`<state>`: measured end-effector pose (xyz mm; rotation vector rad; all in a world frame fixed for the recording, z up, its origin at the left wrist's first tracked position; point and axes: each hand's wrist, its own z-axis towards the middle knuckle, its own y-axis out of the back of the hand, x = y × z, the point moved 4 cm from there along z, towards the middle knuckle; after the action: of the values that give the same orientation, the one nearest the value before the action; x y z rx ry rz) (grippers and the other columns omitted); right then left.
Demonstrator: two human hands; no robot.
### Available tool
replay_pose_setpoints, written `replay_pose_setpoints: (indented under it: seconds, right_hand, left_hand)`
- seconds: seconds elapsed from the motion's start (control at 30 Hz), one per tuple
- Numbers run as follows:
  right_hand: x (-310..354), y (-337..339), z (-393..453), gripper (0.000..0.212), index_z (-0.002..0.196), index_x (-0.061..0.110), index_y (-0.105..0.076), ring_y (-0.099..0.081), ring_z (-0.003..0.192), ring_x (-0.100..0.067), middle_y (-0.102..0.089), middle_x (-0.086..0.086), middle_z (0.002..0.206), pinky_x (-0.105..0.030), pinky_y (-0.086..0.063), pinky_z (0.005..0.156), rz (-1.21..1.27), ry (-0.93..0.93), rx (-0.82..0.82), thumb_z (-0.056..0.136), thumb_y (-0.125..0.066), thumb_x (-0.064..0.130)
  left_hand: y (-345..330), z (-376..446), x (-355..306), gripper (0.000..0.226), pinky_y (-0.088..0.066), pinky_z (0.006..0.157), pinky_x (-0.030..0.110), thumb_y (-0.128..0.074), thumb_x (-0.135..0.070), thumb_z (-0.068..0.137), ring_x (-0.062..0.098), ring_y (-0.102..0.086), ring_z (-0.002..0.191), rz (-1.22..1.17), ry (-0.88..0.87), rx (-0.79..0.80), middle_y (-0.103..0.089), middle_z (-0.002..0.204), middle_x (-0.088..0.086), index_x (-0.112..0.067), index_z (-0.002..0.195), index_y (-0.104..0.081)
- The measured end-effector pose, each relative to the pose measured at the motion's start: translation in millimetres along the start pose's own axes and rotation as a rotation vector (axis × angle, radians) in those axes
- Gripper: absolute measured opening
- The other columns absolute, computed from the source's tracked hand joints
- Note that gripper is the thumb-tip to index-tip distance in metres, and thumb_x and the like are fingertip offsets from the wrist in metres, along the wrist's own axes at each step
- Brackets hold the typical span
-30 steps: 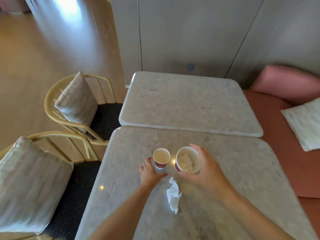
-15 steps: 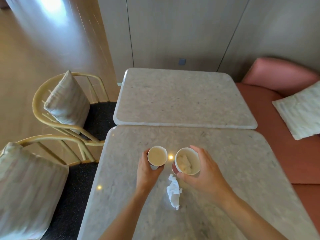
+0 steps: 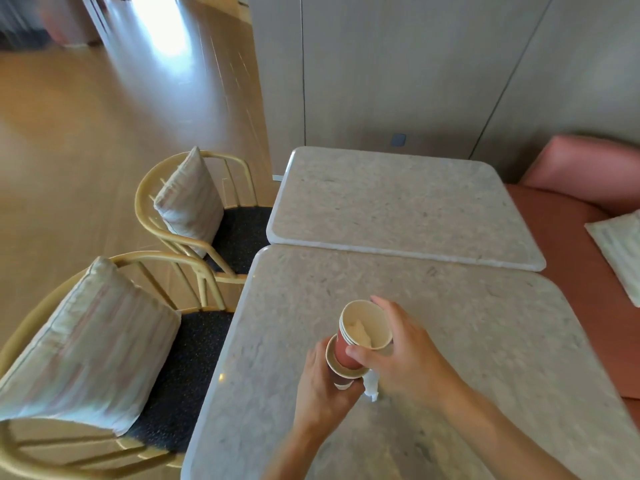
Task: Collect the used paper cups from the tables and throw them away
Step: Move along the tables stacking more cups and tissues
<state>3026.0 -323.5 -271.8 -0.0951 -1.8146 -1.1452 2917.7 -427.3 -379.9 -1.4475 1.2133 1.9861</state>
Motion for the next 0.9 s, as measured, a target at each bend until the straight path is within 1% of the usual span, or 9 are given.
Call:
replay_pose_setpoints:
  seconds: [0.07,0.2,0.33,0.4,0.5,0.57,0.67,0.77,0.9]
  right_hand:
    - [7,-5,-5,0.089,0.143,0.034,-0.035,-0.045,0.122,0.001,-0.045,0.025,0.132,-0.013,-0.034,0.095,-0.029,0.052,0.026,0.068,-0.069,0.069]
    - [17,-10,-13,0.084,0.142,0.036,-0.035,-0.038,0.119,0.004,-0.041,0.027,0.128,-0.007,-0.03,0.09,-0.073,0.111,0.062,0.071,-0.074,0.061]
    - [23,-15,-14,0.084,0.142,0.037,-0.036,-0.039,0.12,0.004,-0.044,0.023,0.129,0.001,-0.027,0.091,-0.089,0.155,0.11,0.07,-0.076,0.057]
    - [24,-18,-14,0.086,0.143,0.036,-0.036,-0.041,0.122,0.002,-0.045,0.02,0.131,0.002,-0.026,0.092,-0.094,0.174,0.142,0.07,-0.075,0.057]
    - [25,-21,-13,0.089,0.143,0.038,-0.035,-0.042,0.12,0.005,-0.045,0.023,0.13,0.002,-0.027,0.092,-0.079,0.181,0.17,0.065,-0.071,0.06]
    - [24,-19,-11,0.087,0.138,0.043,-0.038,-0.043,0.116,0.006,-0.045,0.029,0.125,0.0,-0.029,0.089,-0.084,0.174,0.163,0.06,-0.071,0.062]
    - [22,-15,-8,0.081,0.126,0.046,-0.045,-0.047,0.112,0.006,-0.051,0.033,0.118,-0.01,-0.039,0.088,-0.098,0.158,0.124,0.053,-0.076,0.063]
    - [21,-12,-11,0.082,0.122,0.046,-0.048,-0.053,0.108,0.005,-0.057,0.029,0.114,-0.022,-0.047,0.089,-0.101,0.127,0.073,0.049,-0.079,0.066]
    - [22,-8,-16,0.084,0.125,0.042,-0.049,-0.056,0.105,0.001,-0.062,0.026,0.112,-0.027,-0.05,0.087,-0.152,0.105,0.029,0.05,-0.074,0.072]
  left_hand:
    - [8,-4,-7,0.058,-0.045,0.079,0.009,-0.071,-0.048,0.065,0.0,-0.057,0.107,0.019,-0.028,-0.022,-0.056,0.114,-0.031,-0.068,0.111,-0.041]
    - [21,-9,-14,0.064,-0.046,0.084,0.011,-0.078,-0.037,0.068,0.006,-0.058,0.11,-0.021,-0.054,-0.043,-0.059,0.115,-0.025,-0.063,0.115,-0.045]
    - [27,-8,-21,0.062,-0.055,0.079,0.023,-0.086,-0.025,0.07,0.015,-0.066,0.103,-0.143,-0.064,-0.035,-0.066,0.11,-0.009,-0.051,0.114,-0.051]
    - [30,-8,-24,0.059,-0.055,0.075,0.022,-0.088,-0.026,0.069,0.015,-0.069,0.096,-0.172,-0.055,-0.043,-0.068,0.106,-0.009,-0.044,0.113,-0.053]
    - [34,-8,-25,0.059,-0.054,0.073,0.02,-0.088,-0.025,0.068,0.015,-0.07,0.092,-0.199,-0.067,-0.046,-0.07,0.104,-0.01,-0.035,0.114,-0.054]
    - [35,-7,-25,0.06,-0.055,0.076,0.023,-0.089,-0.019,0.069,0.018,-0.07,0.094,-0.222,-0.07,-0.037,-0.07,0.105,-0.005,-0.026,0.118,-0.055]
    - [31,-8,-25,0.06,-0.055,0.078,0.026,-0.087,-0.009,0.071,0.02,-0.069,0.097,-0.264,-0.065,-0.035,-0.069,0.109,0.001,-0.016,0.121,-0.054]
    - [27,-7,-31,0.063,-0.055,0.078,0.022,-0.087,-0.009,0.07,0.018,-0.068,0.1,-0.291,-0.077,-0.052,-0.067,0.112,-0.006,-0.017,0.122,-0.052]
    - [22,-6,-37,0.063,-0.054,0.076,0.021,-0.088,-0.015,0.067,0.017,-0.069,0.097,-0.312,-0.095,-0.098,-0.067,0.111,-0.004,-0.019,0.119,-0.053]
